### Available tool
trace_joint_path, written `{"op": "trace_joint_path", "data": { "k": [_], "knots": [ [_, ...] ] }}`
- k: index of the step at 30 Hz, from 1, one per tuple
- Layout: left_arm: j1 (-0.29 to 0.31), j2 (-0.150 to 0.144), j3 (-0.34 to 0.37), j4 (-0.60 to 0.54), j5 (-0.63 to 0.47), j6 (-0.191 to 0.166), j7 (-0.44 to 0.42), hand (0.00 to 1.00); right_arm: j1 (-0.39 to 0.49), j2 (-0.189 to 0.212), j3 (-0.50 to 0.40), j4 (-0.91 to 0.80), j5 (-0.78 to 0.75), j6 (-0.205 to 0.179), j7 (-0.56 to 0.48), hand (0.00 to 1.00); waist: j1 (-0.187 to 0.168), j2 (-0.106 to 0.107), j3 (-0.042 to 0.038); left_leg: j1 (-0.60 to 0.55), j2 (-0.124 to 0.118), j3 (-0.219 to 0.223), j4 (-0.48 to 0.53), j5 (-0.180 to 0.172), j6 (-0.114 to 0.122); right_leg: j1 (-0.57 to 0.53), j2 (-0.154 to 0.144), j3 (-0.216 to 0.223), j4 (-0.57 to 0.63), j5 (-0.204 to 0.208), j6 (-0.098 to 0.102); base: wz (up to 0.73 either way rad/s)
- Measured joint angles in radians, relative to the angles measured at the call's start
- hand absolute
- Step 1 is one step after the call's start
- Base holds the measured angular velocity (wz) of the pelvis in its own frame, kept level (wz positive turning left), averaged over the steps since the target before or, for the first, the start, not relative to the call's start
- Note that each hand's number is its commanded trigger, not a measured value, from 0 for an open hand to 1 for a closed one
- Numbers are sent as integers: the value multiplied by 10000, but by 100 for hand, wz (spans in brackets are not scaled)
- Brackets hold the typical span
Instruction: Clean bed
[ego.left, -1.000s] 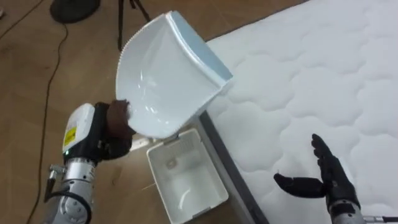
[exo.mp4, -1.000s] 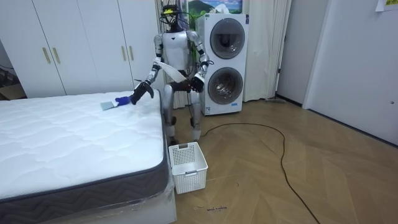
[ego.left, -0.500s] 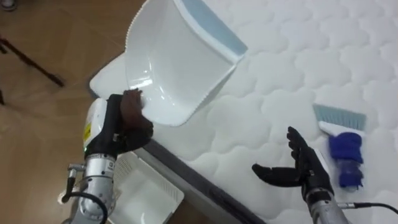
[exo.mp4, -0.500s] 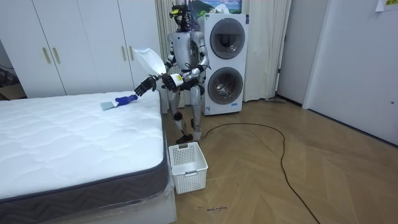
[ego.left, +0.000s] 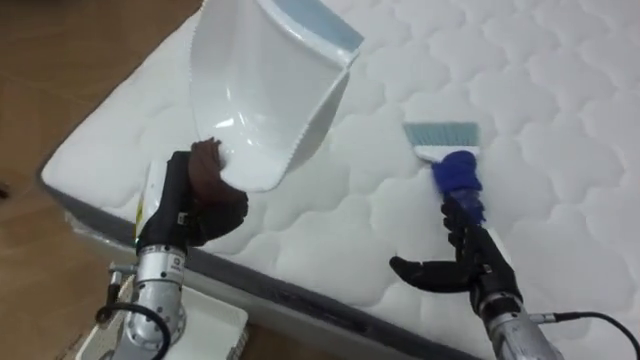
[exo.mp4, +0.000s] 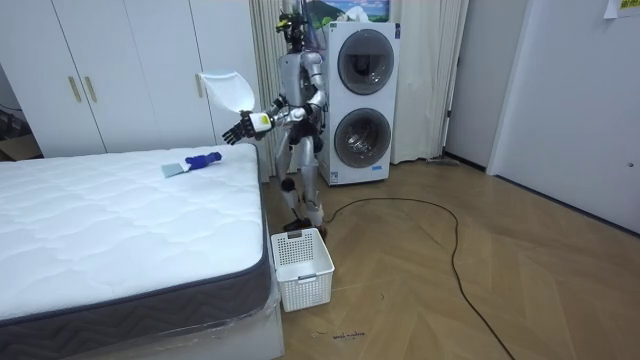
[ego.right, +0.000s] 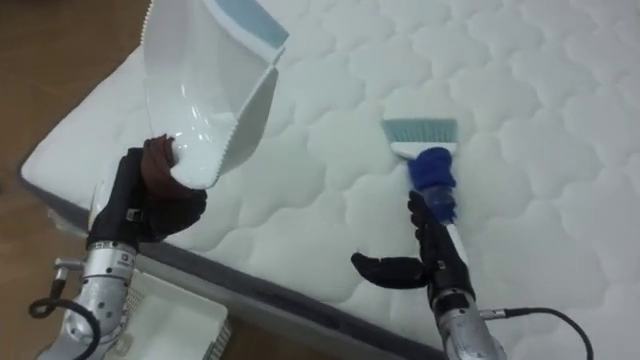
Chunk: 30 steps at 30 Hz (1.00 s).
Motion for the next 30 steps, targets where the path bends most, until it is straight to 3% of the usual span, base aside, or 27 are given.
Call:
{"op": "trace_joint_path", "data": {
  "k": [1, 2, 3, 4, 5, 6, 7, 8, 9, 10, 12, 15, 23, 25, 30],
  "knots": [
    [47, 0, 6, -3, -5, 0, -1, 100, 0, 0, 1, 0, -49, 0, 36, 0, 16, 7, -7, 13, -71, -468, -10, 29, -37, -4, 95, 167, -15, 17, -43, -108],
    [204, -10, 5, -7, -10, -1, -1, 100, -4, -11, 0, 1, -107, 2, 98, 0, 30, 51, -38, 102, -220, -1307, -71, 65, -96, 7, 311, 565, -62, 78, -153, -113],
    [428, -30, 5, -6, -10, -1, -16, 100, -4, -14, -2, 24, -122, 13, 198, 0, 14, 119, -131, 167, -311, -1879, -115, 89, -121, 56, 563, 1007, -169, 168, -222, -112],
    [530, -38, 5, -9, -9, 0, -53, 100, -1, -23, -5, 39, -119, 14, 268, 0, 18, 134, -138, 188, -386, -2193, -106, 112, -111, 69, 696, 1305, -184, 198, -228, -112],
    [784, -58, 4, -51, 0, 0, -174, 93, 2, -35, -9, 128, -126, 52, 390, 0, 61, 179, -168, 243, -570, -2909, -61, 119, -93, 92, 907, 1793, -221, 258, -277, -116],
    [1014, -67, -4, -109, 14, 0, -247, 65, 3, -20, 0, 255, -102, 104, 447, 0, 111, 186, -180, 252, -812, -3606, 10, 115, -94, 102, 1072, 2252, -293, 342, -307, -118],
    [1098, -77, -7, -110, 16, 0, -282, 11, 4, -17, -1, 307, -109, 144, 470, 0, 155, 182, -176, 249, -994, -3902, -29, 113, -94, 104, 1123, 2484, -323, 382, -311, -115],
    [1266, -82, -8, -111, 15, 5, -324, 0, 4, -12, 2, 482, -137, 206, 550, 0, 232, 174, -171, 215, -1351, -4210, -230, 87, -58, 116, 1209, 2925, -354, 440, -297, -99],
    [1400, -86, -9, -111, 13, 18, -329, 0, 31, -11, 15, 631, -151, 299, 570, 0, 247, 185, -168, 163, -1574, -4359, -498, 77, -37, 167, 1253, 3142, -347, 464, -290, -90],
    [1458, -92, -9, -111, 13, 16, -330, 0, 87, -9, 15, 683, -150, 309, 573, 0, 263, 201, -171, 181, -1603, -4377, -650, 67, -49, 203, 1292, 3210, -342, 490, -281, -68],
    [1566, -81, 0, -110, 15, 17, -320, 0, 358, 30, 31, 703, -252, 308, 603, 0, 279, 227, -190, 533, -1576, -4405, -931, 6, -125, 357, 1428, 3343, -506, 541, -258, -37],
    [1618, -73, -3, -110, 8, 16, -319, 0, 559, 29, 37, 703, -453, 310, 645, 0, 251, 277, -151, 996, -1556, -4376, -1612, 6, -127, 622, 1534, 3384, -1030, 713, -189, -17],
    [2024, -64, -8, -32, 15, 157, -549, 0, 642, 13, -101, 884, -1200, 311, 706, 0, 201, 377, -105, 1519, -1562, -4379, -2444, 22, -144, 1080, 1489, 3162, -1561, 738, -143, 8],
    [2088, -64, -39, 516, 10, 169, -556, 0, 708, 9, -100, 1188, -1220, 328, 697, 0, 219, 417, -90, 1711, -1568, -4380, -2687, 31, -157, 1215, 1488, 3147, -1660, 727, -124, 3],
    [2268, -3, -23, 2374, -14, 606, -822, 0, 793, 27, -149, 2194, -1371, 393, 643, 0, 234, 414, -90, 2084, -1579, -4547, -3106, 44, -167, 1545, 1512, 3141, -1938, 728, -97, 2]
  ]
}}
